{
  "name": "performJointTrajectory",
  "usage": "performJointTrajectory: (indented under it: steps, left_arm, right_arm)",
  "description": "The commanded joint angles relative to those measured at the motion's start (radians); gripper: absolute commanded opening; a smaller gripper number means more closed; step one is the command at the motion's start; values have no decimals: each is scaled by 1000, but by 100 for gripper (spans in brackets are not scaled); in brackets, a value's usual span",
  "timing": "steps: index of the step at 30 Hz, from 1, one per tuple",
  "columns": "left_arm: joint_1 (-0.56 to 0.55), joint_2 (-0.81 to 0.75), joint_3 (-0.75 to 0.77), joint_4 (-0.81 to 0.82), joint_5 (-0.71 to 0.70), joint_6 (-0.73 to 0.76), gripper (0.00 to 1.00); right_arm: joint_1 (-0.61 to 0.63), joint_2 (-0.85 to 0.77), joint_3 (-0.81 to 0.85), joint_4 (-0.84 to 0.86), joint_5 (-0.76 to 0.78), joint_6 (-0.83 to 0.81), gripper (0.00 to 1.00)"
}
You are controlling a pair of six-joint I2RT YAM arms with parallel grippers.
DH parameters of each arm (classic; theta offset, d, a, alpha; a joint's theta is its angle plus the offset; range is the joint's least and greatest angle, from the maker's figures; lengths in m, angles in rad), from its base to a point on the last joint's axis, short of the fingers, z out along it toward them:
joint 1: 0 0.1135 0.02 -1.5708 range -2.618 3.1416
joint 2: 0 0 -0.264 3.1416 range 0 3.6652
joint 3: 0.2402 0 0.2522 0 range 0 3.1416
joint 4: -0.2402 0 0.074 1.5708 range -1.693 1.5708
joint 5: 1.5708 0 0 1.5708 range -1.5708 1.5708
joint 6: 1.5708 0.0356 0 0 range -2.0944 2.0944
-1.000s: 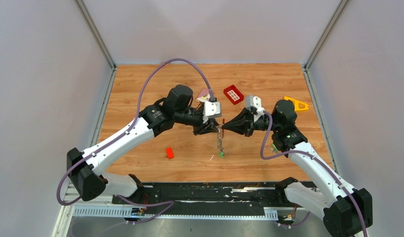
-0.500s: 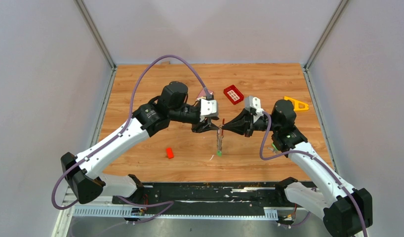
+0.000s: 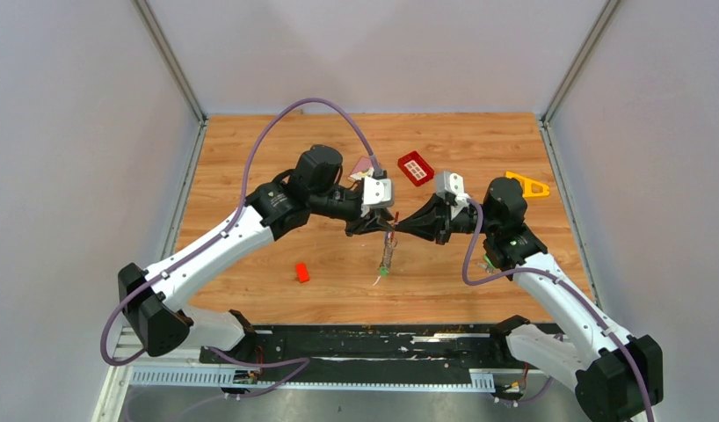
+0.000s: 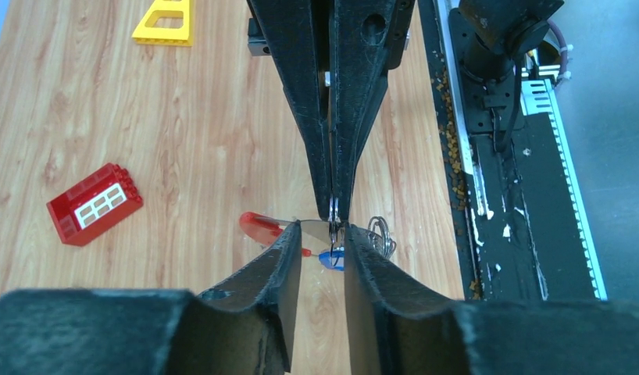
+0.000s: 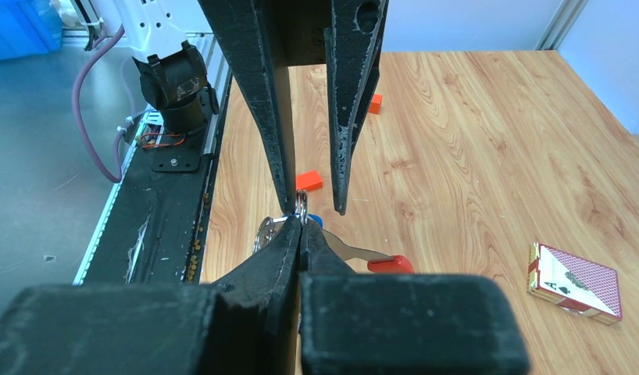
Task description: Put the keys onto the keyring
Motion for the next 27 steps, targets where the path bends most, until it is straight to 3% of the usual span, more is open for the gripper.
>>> performJointTrajectory:
  steps: [1, 8, 12, 16, 23, 27]
  left_arm:
    - [-6, 10, 28, 37, 36, -9, 29]
    - [-7, 16, 24, 37, 42, -17, 16]
    - [-7, 20, 28, 29, 42, -17, 0]
    - [-15, 10, 52, -33, -29, -1, 0]
    - [-148, 53, 182, -320, -404, 117, 0]
    - [-200, 95, 248, -410, -524, 102, 0]
  right_arm:
    - [0, -14, 39, 27, -22, -7, 0]
    - [0, -13, 38, 29, -20, -7, 0]
    - [0, -15, 37, 27, -17, -7, 0]
    - [0, -19, 50, -34, 14, -58, 0]
    - [-1, -62, 82, -183, 91, -222, 30]
    - [1, -66, 77, -214, 63, -235, 39]
